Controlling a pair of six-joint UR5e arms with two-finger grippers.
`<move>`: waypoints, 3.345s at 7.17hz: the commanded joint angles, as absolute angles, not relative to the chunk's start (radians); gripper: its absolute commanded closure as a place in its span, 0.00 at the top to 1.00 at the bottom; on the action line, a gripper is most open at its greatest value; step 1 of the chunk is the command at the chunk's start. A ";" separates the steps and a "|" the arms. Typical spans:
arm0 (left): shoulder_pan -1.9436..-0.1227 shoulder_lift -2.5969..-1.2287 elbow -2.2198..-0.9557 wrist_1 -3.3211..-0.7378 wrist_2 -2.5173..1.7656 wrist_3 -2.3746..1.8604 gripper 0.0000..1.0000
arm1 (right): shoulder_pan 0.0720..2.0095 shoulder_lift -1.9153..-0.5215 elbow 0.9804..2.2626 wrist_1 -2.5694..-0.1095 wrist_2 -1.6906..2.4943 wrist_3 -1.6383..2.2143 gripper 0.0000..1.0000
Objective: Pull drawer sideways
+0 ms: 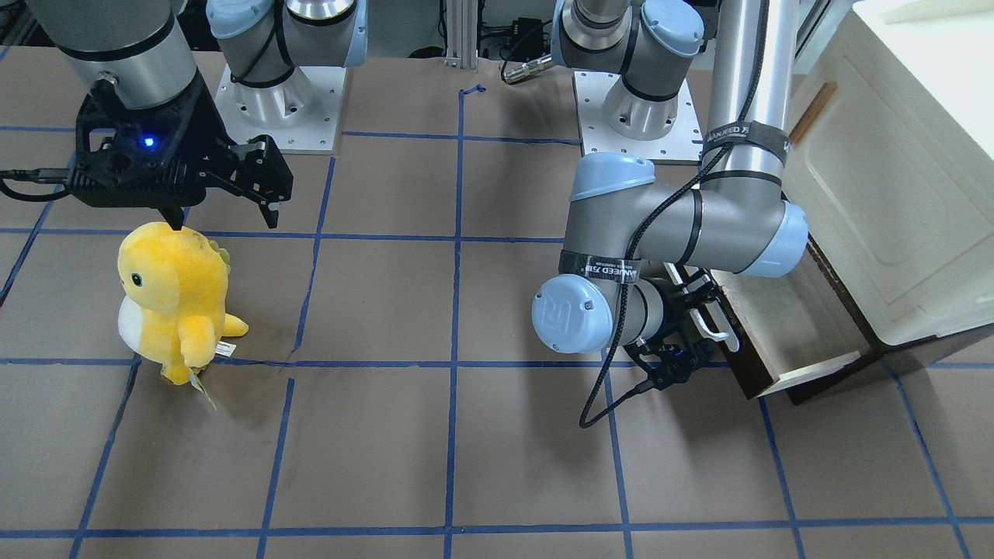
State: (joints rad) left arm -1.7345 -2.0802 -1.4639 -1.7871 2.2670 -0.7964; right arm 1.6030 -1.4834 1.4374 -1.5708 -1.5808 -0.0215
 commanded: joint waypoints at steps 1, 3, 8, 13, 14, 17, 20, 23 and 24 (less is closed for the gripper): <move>-1.738 -2.036 -1.410 -1.779 2.191 -0.714 1.00 | 1.603 -1.483 1.437 -1.571 -1.580 -0.023 1.00; -1.741 -1.956 -1.317 -1.781 2.126 -0.567 1.00 | 1.603 -1.483 1.437 -1.571 -1.580 -0.023 1.00; -1.611 -1.743 -1.255 -1.802 1.743 -0.373 1.00 | 1.603 -1.483 1.437 -1.571 -1.582 -0.021 1.00; -1.457 -1.655 -1.371 -1.746 1.589 0.026 1.00 | 1.603 -1.483 1.437 -1.571 -1.580 -0.021 1.00; -1.459 -1.626 -1.415 -1.693 1.525 0.031 1.00 | 1.603 -1.483 1.437 -1.571 -1.582 -0.021 1.00; -1.517 -1.585 -1.514 -1.587 1.554 0.015 1.00 | 1.603 -1.483 1.437 -1.571 -1.582 -0.021 1.00; -1.528 -1.566 -1.516 -1.600 1.583 0.020 1.00 | 1.603 -1.483 1.437 -1.571 -1.582 -0.021 1.00; -1.528 -1.568 -1.520 -1.601 1.583 0.020 1.00 | 1.603 -1.483 1.437 -1.571 -1.582 -0.021 1.00; -1.528 -1.568 -1.522 -1.600 1.583 0.020 1.00 | 1.603 -1.483 1.437 -1.571 -1.582 -0.021 1.00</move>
